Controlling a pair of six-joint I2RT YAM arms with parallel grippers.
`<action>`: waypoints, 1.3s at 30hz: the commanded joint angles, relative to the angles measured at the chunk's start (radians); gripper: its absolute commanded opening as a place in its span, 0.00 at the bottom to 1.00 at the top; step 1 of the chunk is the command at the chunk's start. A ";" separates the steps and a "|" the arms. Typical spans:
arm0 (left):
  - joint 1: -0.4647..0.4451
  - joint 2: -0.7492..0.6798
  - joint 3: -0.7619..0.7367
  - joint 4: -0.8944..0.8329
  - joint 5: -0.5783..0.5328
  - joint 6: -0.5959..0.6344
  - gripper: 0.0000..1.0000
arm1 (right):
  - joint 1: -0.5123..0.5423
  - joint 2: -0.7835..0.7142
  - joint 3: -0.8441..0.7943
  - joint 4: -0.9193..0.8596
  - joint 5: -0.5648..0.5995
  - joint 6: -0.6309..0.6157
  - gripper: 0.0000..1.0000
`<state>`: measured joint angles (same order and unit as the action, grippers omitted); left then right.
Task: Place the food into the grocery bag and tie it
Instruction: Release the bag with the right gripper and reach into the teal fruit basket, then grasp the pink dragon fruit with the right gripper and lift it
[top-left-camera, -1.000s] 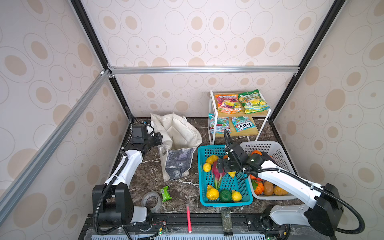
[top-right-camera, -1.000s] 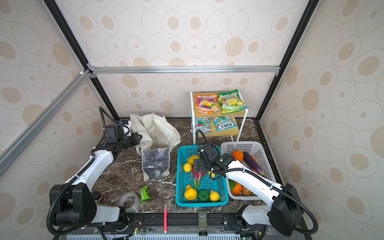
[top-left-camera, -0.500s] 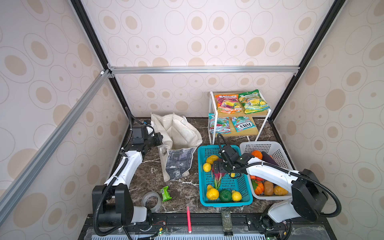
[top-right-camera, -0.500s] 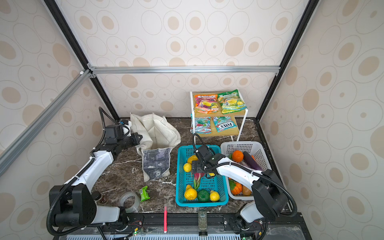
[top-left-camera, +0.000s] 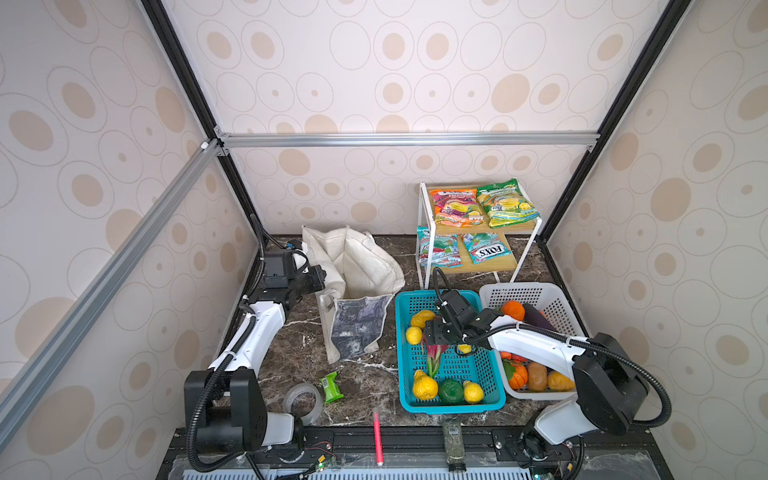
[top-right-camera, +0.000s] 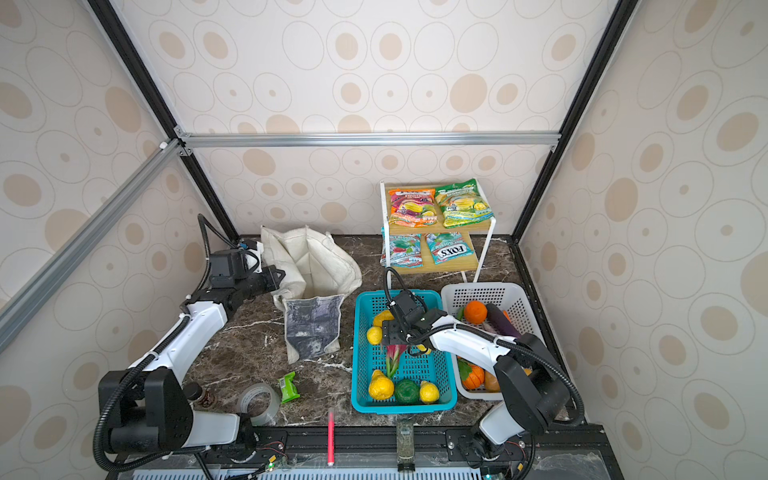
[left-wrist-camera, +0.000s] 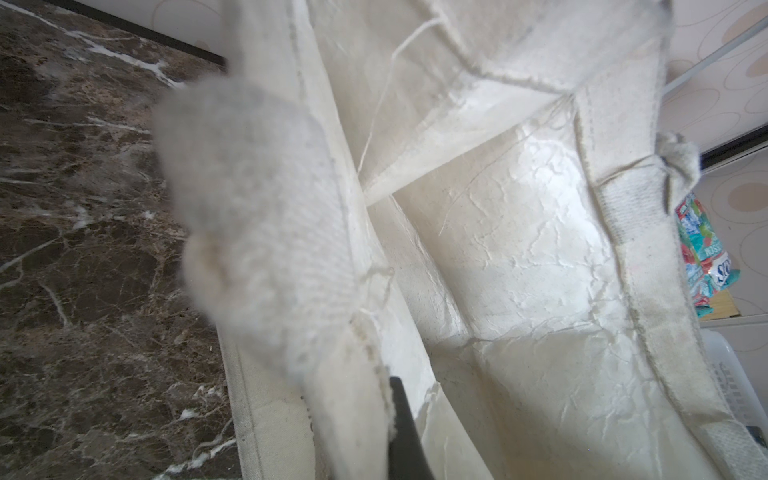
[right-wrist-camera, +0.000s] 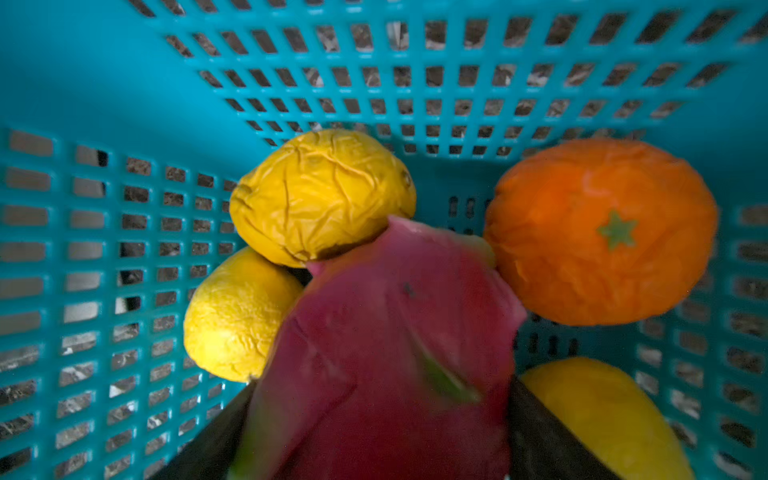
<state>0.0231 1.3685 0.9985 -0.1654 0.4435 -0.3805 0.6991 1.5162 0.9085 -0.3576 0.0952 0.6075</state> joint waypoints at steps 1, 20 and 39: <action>-0.003 -0.029 -0.003 0.012 0.011 0.017 0.00 | 0.000 0.002 -0.022 -0.010 -0.025 -0.003 0.74; -0.006 -0.031 0.001 0.014 0.021 0.011 0.00 | 0.006 -0.305 0.347 -0.265 0.015 -0.297 0.54; -0.012 -0.045 -0.009 0.040 0.079 0.016 0.00 | 0.108 0.407 1.253 -0.217 -0.168 -0.478 0.52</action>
<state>0.0185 1.3525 0.9897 -0.1505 0.4789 -0.3805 0.8005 1.8713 2.0827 -0.5980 -0.0246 0.1562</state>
